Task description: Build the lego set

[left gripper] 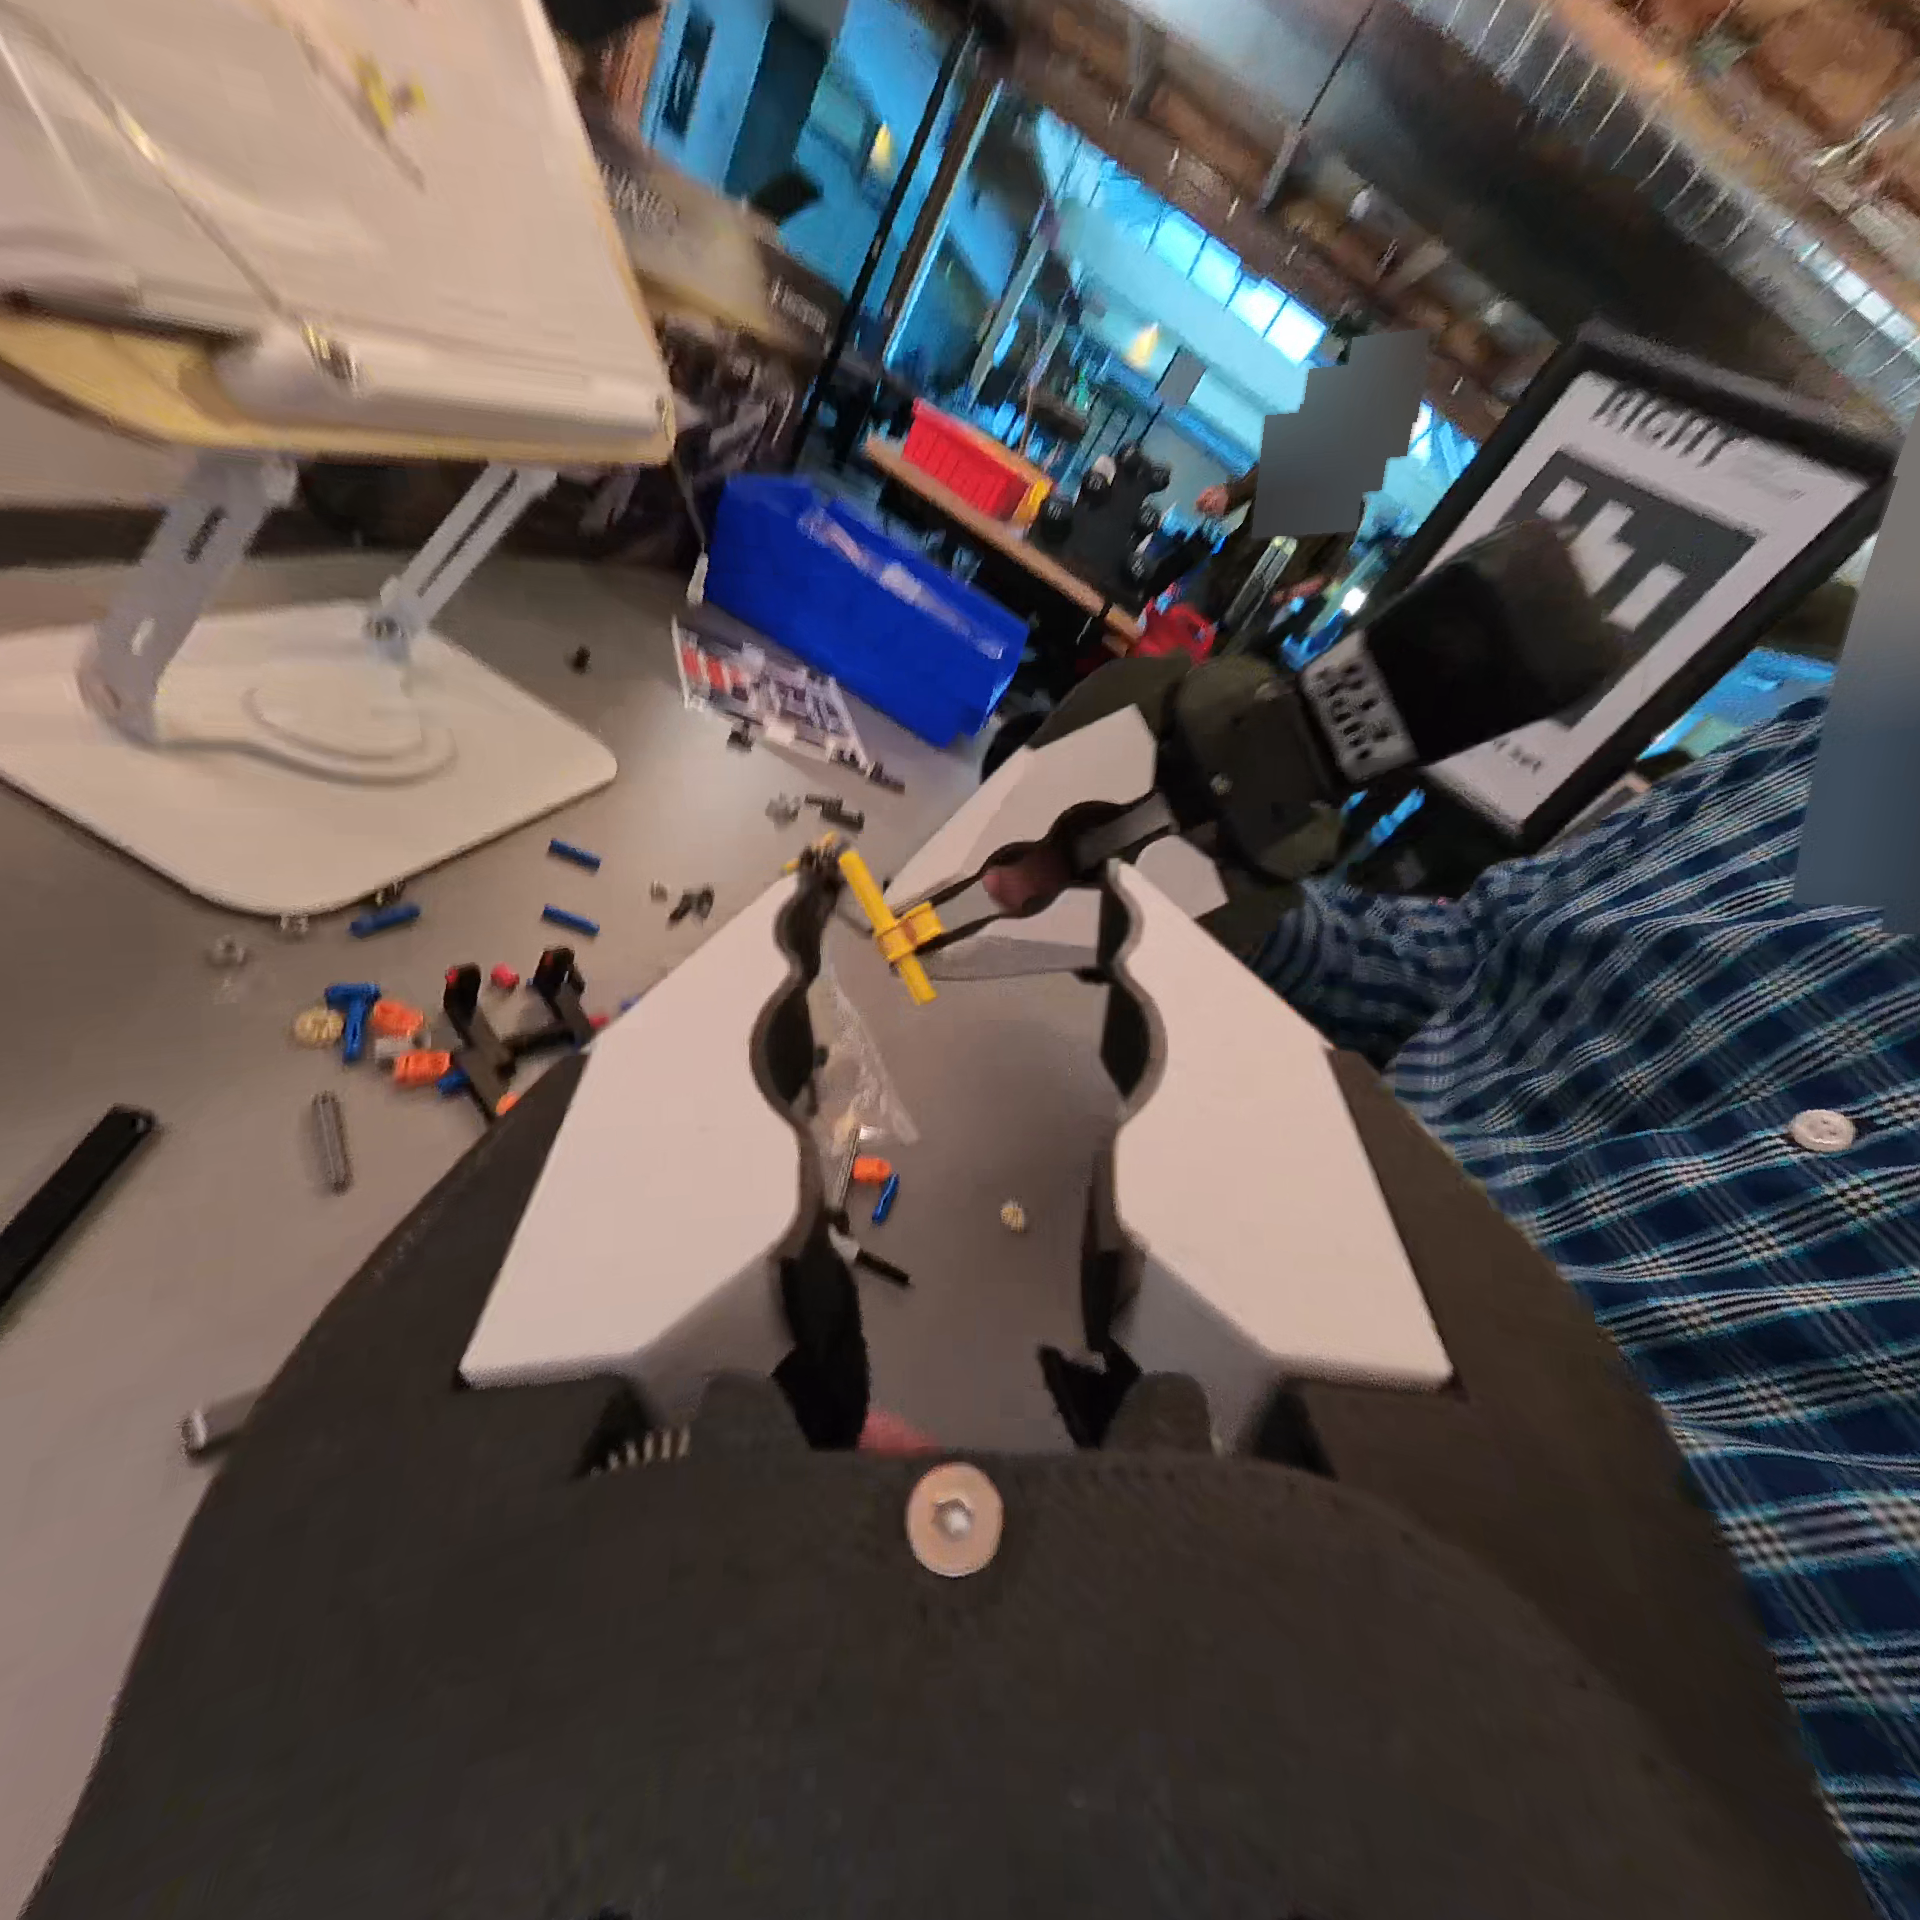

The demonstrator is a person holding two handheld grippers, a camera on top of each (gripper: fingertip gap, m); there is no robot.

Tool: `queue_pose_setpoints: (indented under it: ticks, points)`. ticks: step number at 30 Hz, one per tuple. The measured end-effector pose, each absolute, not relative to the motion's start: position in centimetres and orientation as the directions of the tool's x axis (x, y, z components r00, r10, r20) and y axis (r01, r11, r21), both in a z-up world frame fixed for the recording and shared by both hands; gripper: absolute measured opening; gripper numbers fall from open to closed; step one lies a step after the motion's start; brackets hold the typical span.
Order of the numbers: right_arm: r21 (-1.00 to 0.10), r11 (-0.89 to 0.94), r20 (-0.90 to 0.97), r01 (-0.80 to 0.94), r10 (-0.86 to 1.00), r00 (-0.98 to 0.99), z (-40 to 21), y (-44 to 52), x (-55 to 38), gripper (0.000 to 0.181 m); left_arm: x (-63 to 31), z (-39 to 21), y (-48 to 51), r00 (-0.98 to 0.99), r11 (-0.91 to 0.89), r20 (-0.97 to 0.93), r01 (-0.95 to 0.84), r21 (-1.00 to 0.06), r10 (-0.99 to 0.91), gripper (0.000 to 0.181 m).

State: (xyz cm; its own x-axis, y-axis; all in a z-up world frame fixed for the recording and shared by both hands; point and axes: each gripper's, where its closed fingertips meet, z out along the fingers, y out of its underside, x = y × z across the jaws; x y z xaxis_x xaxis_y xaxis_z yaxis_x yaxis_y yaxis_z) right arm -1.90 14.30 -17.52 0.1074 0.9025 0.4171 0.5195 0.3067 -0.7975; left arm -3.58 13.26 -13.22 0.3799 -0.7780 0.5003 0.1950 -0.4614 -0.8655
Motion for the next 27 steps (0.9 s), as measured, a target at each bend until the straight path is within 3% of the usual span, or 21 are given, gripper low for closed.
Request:
queue_pose_setpoints:
  ticks: [4,9,11,12,17,20,23,27]
  points:
    - [-0.835,0.244,0.363,0.494,0.918,0.16,-17.1,15.1,-0.5,0.005,-4.1,-10.0,12.2,0.314,-0.368,0.444,0.274,-0.889,-0.839,0.08]
    - [-0.853,0.204,0.329,0.48,0.925,0.191,-17.1,15.3,1.1,0.005,-4.1,-9.4,11.9,0.277,-0.393,0.483,0.322,-0.861,-0.831,0.144]
    - [-0.868,0.168,0.296,0.468,0.931,0.213,-17.0,15.6,1.9,0.005,-4.1,-10.2,12.1,0.311,-0.392,0.476,0.296,-0.871,-0.822,0.145]
    - [-0.876,0.148,0.276,0.459,0.935,0.224,-16.9,15.7,2.4,0.005,-4.1,-10.5,12.0,0.325,-0.388,0.467,0.281,-0.878,-0.823,0.143]
    - [-0.897,0.048,0.184,0.439,0.945,0.271,-17.3,16.0,5.4,0.005,-5.0,-14.6,12.1,0.481,-0.33,0.32,0.067,-0.942,-0.816,0.076]
    - [-0.904,-0.013,0.127,0.428,0.947,0.296,-17.9,15.9,7.2,0.005,-5.2,-17.5,12.0,0.522,-0.323,0.232,-0.089,-0.942,-0.821,0.054]
    - [-0.911,-0.074,0.063,0.406,0.948,0.313,-18.5,15.6,8.6,0.005,-4.7,-21.0,11.9,0.559,-0.346,0.159,-0.246,-0.905,-0.814,0.043]
    - [-0.91,-0.104,0.036,0.401,0.945,0.325,-19.3,15.1,9.9,0.005,-4.1,-25.5,11.6,0.569,-0.367,0.049,-0.46,-0.808,-0.821,0.048]
